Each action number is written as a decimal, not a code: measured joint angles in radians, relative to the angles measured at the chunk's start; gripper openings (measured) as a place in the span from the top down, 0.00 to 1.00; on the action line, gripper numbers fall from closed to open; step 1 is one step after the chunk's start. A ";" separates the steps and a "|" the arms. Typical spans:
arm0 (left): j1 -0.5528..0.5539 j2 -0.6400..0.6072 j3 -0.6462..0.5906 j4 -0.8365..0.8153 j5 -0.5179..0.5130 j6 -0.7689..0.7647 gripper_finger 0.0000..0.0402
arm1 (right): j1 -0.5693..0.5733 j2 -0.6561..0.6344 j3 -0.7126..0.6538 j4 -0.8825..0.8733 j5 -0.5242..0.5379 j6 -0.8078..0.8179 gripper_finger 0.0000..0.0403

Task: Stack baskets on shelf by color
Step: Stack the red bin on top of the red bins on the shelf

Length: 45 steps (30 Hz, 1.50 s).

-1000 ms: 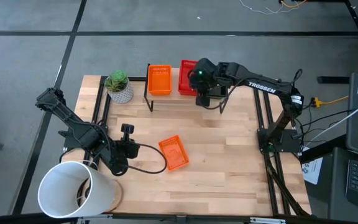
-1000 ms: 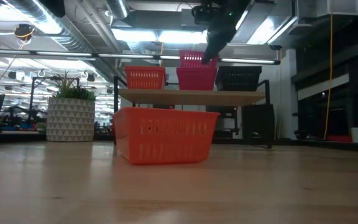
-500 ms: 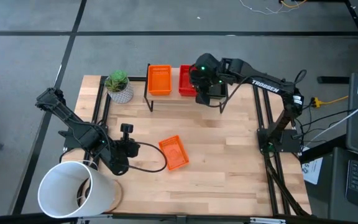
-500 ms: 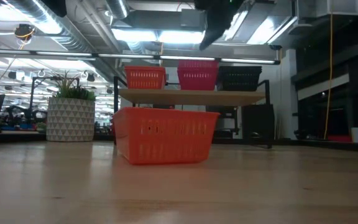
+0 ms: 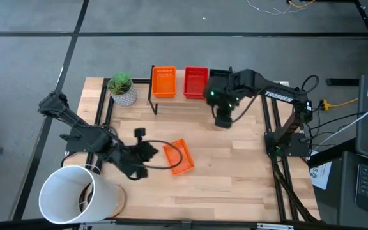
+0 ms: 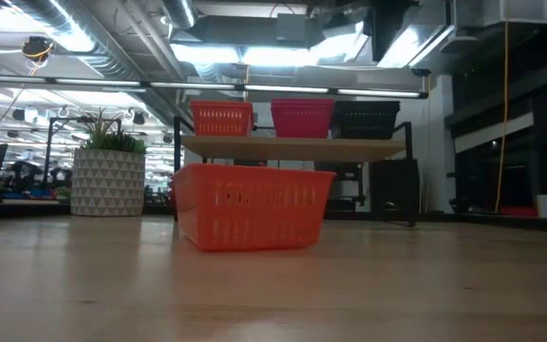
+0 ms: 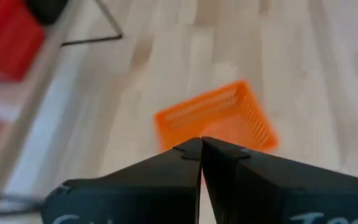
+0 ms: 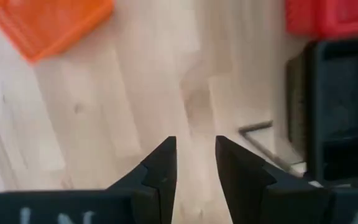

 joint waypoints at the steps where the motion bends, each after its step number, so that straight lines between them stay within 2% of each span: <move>1: 0.016 0.021 0.000 0.051 0.018 0.015 0.99 | 0.013 -0.008 -0.018 0.005 -0.001 0.003 0.73; 5: 0.066 0.102 0.001 0.187 0.082 0.090 0.99 | 0.056 -0.104 -0.143 0.024 -0.079 -0.025 0.73; 8: 0.091 0.146 0.001 0.219 0.086 0.114 0.99 | 0.074 -0.189 -0.264 0.056 -0.055 -0.034 0.73; 12: 0.119 0.143 0.000 0.223 0.082 0.124 0.99 | 0.060 -0.287 -0.379 0.283 0.026 -0.085 0.73; 16: 0.120 0.098 0.001 0.210 0.083 0.120 0.99 | 0.033 -0.299 -0.403 0.585 0.113 -0.184 0.73; 19: 0.100 0.051 0.001 0.176 0.083 0.119 0.99 | 0.001 -0.250 -0.367 0.763 0.148 -0.285 0.73; 22: 0.074 0.006 0.001 0.117 0.083 0.105 0.99 | -0.049 -0.157 -0.302 0.818 0.197 -0.329 0.73; 27: 0.009 -0.084 0.001 -0.045 0.082 0.054 0.99 | -0.162 0.034 -0.141 0.783 0.106 -0.365 0.73; 34: -0.058 -0.132 0.001 -0.117 0.083 0.023 0.99 | -0.257 0.230 0.058 0.658 0.105 -0.372 0.73; 39: -0.064 -0.134 0.001 -0.140 0.083 0.023 0.99 | -0.284 0.316 0.102 0.618 0.106 -0.394 0.73; 45: -0.062 -0.134 0.001 -0.142 0.082 0.024 0.99 | -0.292 0.331 0.104 0.630 0.097 -0.399 0.73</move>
